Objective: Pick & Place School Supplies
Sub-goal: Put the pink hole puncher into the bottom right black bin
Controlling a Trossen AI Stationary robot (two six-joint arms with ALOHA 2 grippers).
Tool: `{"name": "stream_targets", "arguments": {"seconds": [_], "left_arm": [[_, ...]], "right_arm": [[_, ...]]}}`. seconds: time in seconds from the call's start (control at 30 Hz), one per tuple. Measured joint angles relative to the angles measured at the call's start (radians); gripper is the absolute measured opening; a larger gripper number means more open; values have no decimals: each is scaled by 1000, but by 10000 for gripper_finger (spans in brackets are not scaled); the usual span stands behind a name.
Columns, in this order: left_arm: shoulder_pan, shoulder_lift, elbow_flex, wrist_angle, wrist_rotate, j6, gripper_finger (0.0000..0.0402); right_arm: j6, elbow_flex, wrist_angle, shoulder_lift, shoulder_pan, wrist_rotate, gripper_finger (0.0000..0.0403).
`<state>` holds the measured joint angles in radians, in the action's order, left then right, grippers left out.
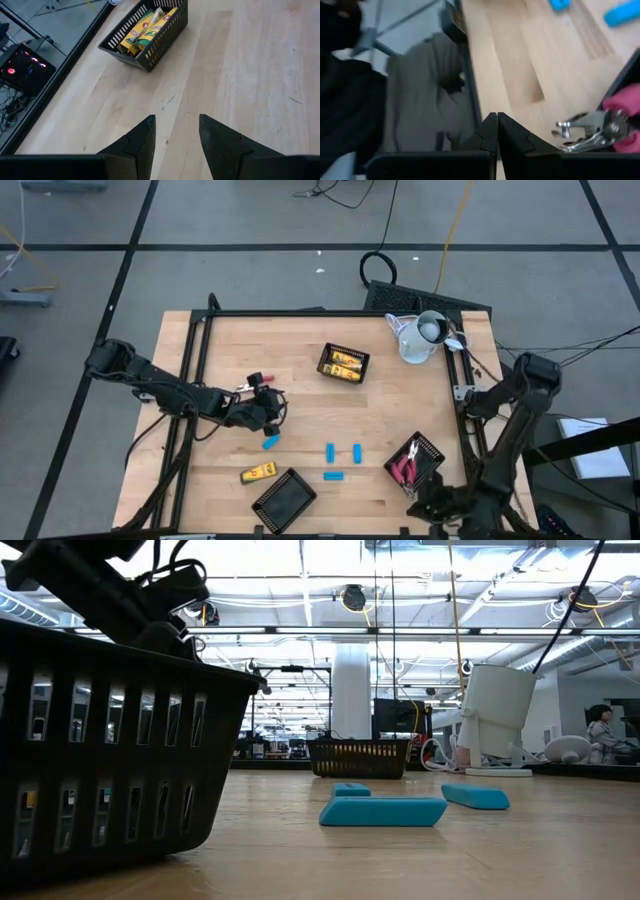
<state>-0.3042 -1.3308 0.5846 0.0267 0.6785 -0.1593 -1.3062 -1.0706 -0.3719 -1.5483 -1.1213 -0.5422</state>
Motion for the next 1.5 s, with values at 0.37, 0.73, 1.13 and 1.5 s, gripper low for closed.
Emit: {"name": "stream_targets", "arguments": {"seconds": [0.37,0.73,1.13,1.5], "left_arm": [[0,0,0,-1,-15,-1,152],[-24,0,0,-1,-16,-2,152],[-27,0,0,-1,-15,0,152],[-33,0,0,7,-17,3,152]], "right_arm": [[-63,-1,-2,-102,0,-74,0],[-246,-2,-270,-100,41,-141,0],[-434,-68,-724,-98,107,-142,0],[-440,-144,-1112,-92,161,-134,0]]}}
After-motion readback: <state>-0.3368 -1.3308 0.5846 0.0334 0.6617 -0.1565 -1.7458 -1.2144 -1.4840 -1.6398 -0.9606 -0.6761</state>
